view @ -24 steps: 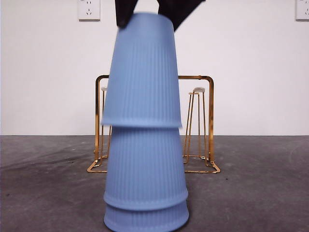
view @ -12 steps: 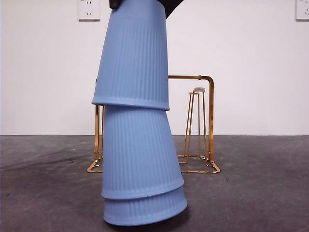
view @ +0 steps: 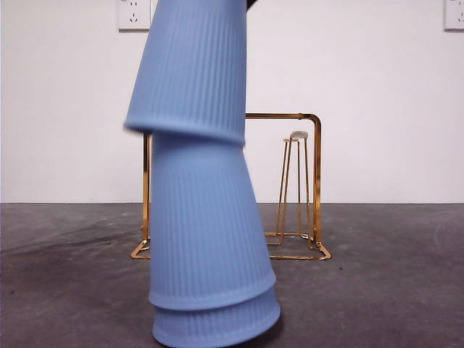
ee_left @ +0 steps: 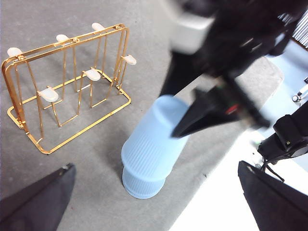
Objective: Pick the top cup and place it on cupholder, pick up the mid cup and place it on cupholder, last pick the bottom cup and place it on cupholder.
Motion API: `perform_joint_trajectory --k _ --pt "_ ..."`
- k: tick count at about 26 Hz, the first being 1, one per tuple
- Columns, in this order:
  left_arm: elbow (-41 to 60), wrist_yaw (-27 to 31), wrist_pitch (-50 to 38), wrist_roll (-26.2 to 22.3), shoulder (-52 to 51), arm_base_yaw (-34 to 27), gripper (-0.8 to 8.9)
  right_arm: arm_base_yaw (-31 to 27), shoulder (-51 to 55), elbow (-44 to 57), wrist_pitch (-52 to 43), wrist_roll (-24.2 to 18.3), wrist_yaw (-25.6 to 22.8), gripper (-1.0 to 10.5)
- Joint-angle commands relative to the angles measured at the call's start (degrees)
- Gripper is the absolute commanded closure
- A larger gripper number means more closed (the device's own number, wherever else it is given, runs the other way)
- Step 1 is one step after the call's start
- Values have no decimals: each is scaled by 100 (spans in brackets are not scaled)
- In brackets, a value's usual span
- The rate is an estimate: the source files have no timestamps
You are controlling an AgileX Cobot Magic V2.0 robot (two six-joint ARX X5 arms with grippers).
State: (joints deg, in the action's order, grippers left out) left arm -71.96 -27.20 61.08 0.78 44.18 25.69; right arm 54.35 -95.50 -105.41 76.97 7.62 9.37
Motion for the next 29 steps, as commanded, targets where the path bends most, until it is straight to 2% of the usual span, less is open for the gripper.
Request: perform_joint_trajectory --k 1,7,13,16,20,24,29 --pt "-127 -26 -66 -79 35 33 252 70 234 -164 448 166 22 738" --pt "-127 -26 -68 -76 35 33 252 63 695 -164 450 289 -146 738" --pt "-127 -28 -66 -74 35 33 252 -129 1003 -164 448 402 -938 738" --pt "-127 -28 -66 -74 35 33 252 -356 1054 -164 448 409 -1366 738" --pt "-127 -28 -66 -74 35 33 252 -726 1038 -164 448 380 -1486 738" --pt "-127 -28 -66 -74 35 33 252 -1073 914 -164 448 280 -1969 738" --pt "-127 -28 -66 -74 35 33 252 -1591 549 -164 446 55 -1978 738"
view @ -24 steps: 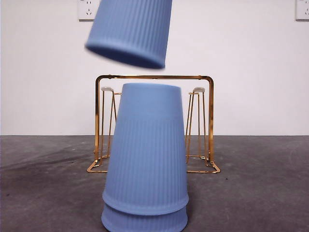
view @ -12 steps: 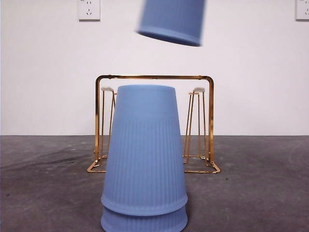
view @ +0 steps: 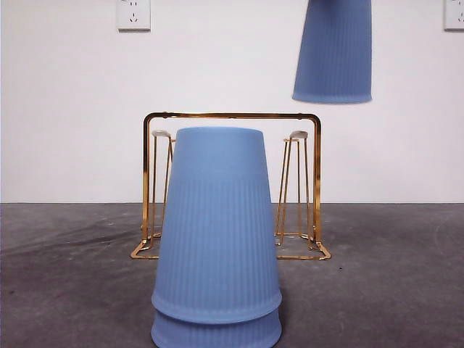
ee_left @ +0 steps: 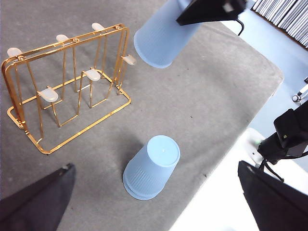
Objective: Pick the top cup and place it on cupholder, pick up the mid cup and place it on cupholder, last pick the bottom cup and place it on cupholder.
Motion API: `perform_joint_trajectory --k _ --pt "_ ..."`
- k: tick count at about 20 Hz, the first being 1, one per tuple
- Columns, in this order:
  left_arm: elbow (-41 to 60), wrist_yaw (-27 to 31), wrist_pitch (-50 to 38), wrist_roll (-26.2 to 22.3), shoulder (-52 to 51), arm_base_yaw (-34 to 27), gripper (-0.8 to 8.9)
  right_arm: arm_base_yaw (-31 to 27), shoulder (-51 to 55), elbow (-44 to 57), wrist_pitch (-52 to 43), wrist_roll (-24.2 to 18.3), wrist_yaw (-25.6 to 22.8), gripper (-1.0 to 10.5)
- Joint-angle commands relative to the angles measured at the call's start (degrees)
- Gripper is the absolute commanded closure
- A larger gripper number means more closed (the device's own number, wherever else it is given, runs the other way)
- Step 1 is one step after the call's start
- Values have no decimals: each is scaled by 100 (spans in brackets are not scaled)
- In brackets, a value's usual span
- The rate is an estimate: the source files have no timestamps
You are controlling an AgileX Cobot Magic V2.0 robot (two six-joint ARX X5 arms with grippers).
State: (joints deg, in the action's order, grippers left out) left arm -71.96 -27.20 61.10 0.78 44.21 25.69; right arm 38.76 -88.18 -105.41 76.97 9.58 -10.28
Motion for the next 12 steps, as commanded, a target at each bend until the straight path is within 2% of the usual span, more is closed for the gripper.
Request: perform_joint_trajectory --k 1,2,5,12 --pt "-127 -28 -68 -74 33 33 252 -122 -271 -164 398 -153 -7 738" --pt "-127 -28 -68 -74 33 33 252 -175 -326 -162 232 -155 20 738" --pt "-127 -28 -66 -74 33 33 252 -271 -348 -164 -352 -212 551 740" --pt "-127 -28 -68 -74 33 33 252 -304 -667 -164 -597 -212 728 740"
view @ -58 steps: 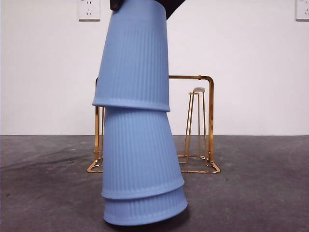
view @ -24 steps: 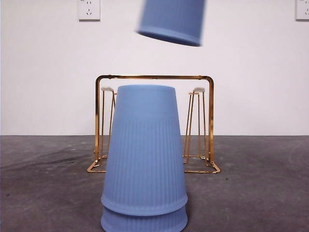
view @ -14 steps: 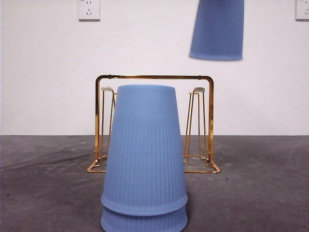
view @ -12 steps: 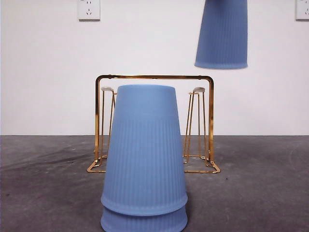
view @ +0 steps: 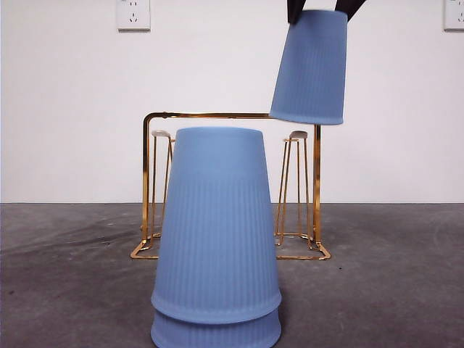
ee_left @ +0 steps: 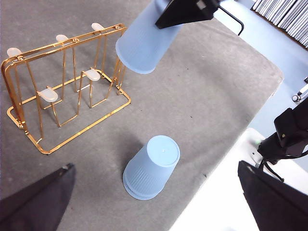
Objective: Pick the top cup and place it on cupholder, pick up the mid cup and place it on cupholder, last pick the bottom cup and place it on cupholder.
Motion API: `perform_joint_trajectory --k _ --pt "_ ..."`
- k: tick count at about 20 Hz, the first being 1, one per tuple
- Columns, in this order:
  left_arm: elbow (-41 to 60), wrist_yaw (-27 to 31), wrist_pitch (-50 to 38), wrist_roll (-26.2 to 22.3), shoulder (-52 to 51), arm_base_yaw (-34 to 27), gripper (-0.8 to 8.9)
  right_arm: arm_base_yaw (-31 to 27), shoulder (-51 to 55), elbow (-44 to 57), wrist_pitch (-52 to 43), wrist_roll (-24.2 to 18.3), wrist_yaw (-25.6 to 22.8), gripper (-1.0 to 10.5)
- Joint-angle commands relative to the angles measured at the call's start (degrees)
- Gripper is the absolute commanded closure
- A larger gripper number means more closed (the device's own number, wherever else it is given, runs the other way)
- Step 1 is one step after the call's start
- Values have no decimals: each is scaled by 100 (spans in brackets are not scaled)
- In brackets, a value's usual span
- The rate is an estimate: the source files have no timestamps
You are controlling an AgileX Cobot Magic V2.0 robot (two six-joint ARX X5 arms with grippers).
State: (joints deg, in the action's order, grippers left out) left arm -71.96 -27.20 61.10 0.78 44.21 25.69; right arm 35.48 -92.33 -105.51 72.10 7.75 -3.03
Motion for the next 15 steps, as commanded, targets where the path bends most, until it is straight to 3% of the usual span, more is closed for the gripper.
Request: perform_joint_trajectory --k 1,15 --pt "-127 -28 -66 -74 33 33 252 22 -345 -151 -216 -28 4 740" --pt "-127 -26 -66 -76 33 33 252 -166 -1596 -151 -422 94 7 740"
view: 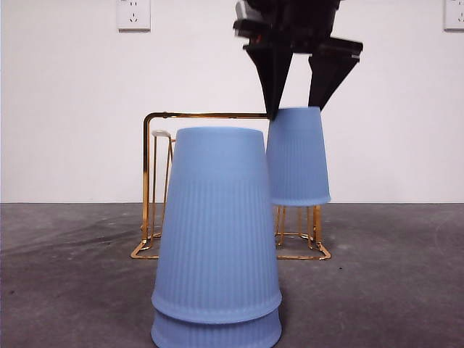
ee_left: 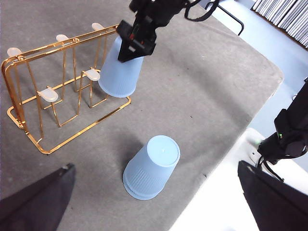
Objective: Pick the top cup and place it on cupholder, pick up the mid cup and place it on cupholder, last pick the bottom cup and place it on cupholder.
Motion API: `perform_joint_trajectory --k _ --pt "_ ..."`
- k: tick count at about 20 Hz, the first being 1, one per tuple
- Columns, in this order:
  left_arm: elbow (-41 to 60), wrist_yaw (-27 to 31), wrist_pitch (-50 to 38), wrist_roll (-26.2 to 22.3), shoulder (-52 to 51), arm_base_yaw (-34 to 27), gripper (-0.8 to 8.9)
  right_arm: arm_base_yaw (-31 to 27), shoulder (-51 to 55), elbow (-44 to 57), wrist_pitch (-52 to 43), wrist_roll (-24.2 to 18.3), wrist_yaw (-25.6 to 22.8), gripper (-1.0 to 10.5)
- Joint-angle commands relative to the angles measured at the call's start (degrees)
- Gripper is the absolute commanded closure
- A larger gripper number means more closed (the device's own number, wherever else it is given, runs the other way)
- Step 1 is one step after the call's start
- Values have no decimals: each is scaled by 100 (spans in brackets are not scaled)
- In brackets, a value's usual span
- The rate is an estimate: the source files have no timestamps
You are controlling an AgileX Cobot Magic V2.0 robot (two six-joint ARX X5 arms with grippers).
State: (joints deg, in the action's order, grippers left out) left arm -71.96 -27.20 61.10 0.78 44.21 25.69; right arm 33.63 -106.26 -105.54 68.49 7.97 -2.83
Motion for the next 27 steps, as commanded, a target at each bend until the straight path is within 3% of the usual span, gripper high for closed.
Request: perform_joint_trajectory --k 1,6,15,20,27 --pt "-127 -26 -66 -76 33 33 252 11 -254 -149 -76 96 -11 740" --pt "-127 -26 -63 -76 33 33 252 0 -293 -146 -96 144 -7 723" --pt "-127 -22 -66 -125 278 39 251 -87 -195 -173 109 149 -2 390" --pt "-127 96 -63 -111 839 295 251 -76 739 -179 640 72 0 391" --pt "-389 999 -46 -146 1932 1200 246 -61 2833 63 1012 15 -17 391"
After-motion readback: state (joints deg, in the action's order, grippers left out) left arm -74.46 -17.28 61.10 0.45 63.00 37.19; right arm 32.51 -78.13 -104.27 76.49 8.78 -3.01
